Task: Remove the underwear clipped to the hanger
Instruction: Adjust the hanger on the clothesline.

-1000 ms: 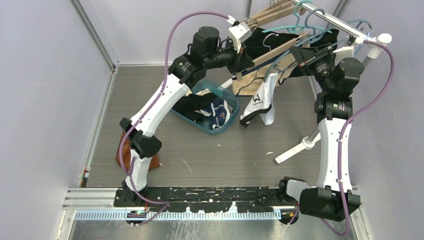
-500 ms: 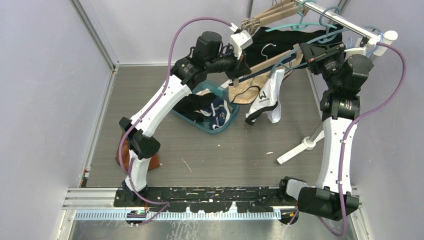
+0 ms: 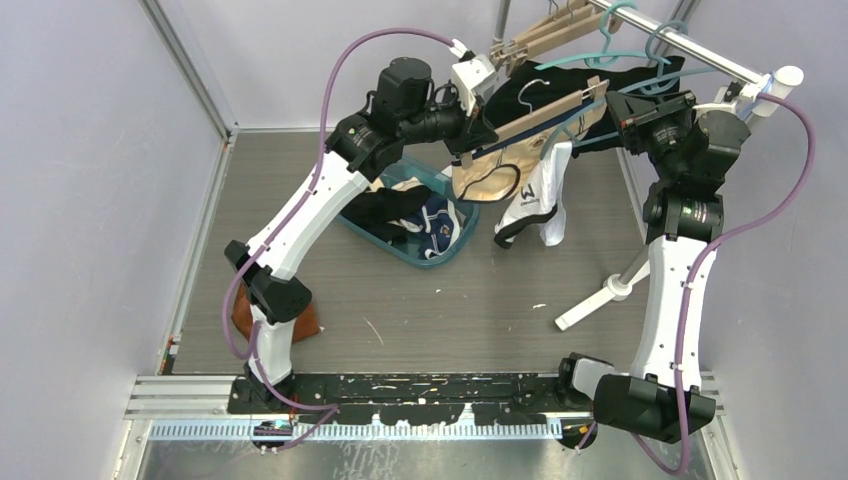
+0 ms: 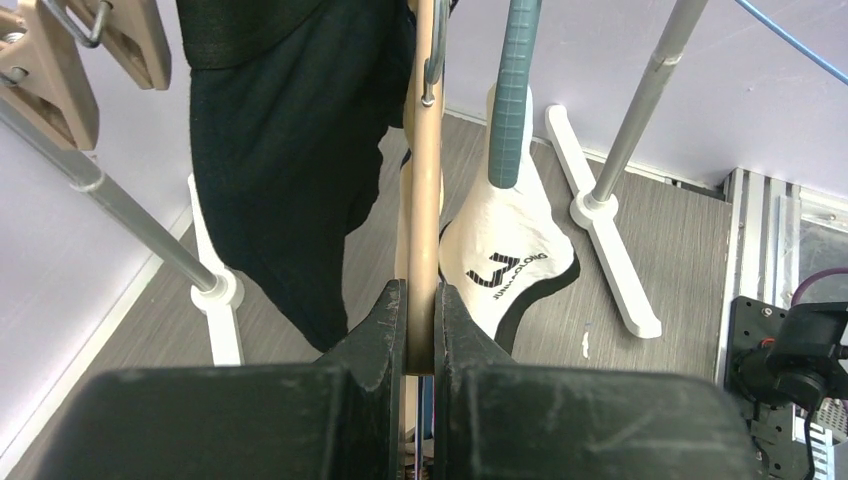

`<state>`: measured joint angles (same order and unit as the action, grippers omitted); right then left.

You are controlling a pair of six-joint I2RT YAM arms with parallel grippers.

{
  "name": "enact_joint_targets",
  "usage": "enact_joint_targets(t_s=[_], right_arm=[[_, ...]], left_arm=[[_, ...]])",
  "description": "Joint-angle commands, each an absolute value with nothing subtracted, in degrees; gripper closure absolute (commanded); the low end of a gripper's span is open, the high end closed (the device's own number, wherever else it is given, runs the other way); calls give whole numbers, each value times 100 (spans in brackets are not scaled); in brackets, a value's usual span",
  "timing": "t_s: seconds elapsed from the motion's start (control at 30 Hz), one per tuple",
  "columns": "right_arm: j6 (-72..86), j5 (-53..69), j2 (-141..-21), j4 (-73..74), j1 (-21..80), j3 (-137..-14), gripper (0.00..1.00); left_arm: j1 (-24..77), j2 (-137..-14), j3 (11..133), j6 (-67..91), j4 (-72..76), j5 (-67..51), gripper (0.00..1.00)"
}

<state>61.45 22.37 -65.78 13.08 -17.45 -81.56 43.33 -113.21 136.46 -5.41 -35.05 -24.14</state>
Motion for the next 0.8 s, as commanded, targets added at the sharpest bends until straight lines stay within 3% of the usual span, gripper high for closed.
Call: enact_joint_targets(t_s=[0.0,0.77], right_arm=[[6357,2086,-6378,1301,-1870,-8311,94],[3756,2537,-5819,1650,-1865,-8352,26]], left_arm=[[4291,-10961,13641,-656,-3210,-2417,100],[4193,-10252,12770,-975,-3519,-1977,100]])
